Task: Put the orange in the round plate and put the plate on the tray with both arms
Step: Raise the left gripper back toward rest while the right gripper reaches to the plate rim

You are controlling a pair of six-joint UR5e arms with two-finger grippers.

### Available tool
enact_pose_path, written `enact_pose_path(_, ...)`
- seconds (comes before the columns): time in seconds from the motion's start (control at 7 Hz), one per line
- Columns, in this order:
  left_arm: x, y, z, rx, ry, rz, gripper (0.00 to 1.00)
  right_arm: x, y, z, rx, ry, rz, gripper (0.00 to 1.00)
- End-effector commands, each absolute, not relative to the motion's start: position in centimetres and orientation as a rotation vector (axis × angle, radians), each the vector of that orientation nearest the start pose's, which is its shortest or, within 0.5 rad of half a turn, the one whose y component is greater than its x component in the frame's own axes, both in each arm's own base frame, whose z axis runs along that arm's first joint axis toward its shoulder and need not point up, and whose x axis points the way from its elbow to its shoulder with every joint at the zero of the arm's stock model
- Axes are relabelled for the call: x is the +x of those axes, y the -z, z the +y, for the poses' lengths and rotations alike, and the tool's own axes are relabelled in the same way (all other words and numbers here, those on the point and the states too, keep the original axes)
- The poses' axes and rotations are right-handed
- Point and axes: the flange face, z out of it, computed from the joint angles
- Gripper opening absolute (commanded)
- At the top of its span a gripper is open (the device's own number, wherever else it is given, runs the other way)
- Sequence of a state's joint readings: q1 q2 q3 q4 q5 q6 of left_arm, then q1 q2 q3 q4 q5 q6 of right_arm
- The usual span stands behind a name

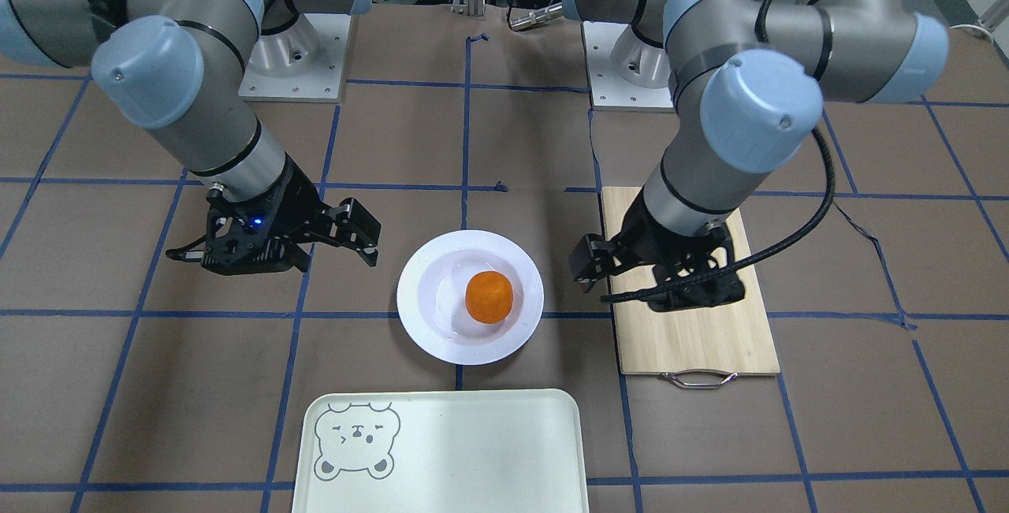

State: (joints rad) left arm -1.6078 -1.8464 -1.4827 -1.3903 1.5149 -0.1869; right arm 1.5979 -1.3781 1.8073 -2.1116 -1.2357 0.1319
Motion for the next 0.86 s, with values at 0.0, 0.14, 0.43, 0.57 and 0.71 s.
enact_pose_path(0.0,-10.6,-45.9,-57.5,-0.192,0.038,3.128,1.0,19.9,-26.0,-53.8,0.273,0.106,2.682,1.0)
enact_pose_path(0.14,-10.2,-48.0,-55.2,-0.21,0.015,3.103,1.0,21.7,-22.8,-54.2,0.253,0.106,2.669,1.0)
enact_pose_path(0.43,-10.6,-52.6,-53.0,-0.212,0.148,3.116,1.0,24.6,-19.0,-53.5,0.238,0.008,2.675,1.0)
enact_pose_path(0.57,-10.6,-51.5,-52.6,-0.19,0.104,3.109,1.0,25.5,-18.1,-53.2,0.239,0.008,2.679,1.0)
enact_pose_path(0.71,-10.7,-52.3,-51.7,-0.197,0.127,3.118,1.0,25.4,-17.7,-53.3,0.228,0.007,2.69,1.0)
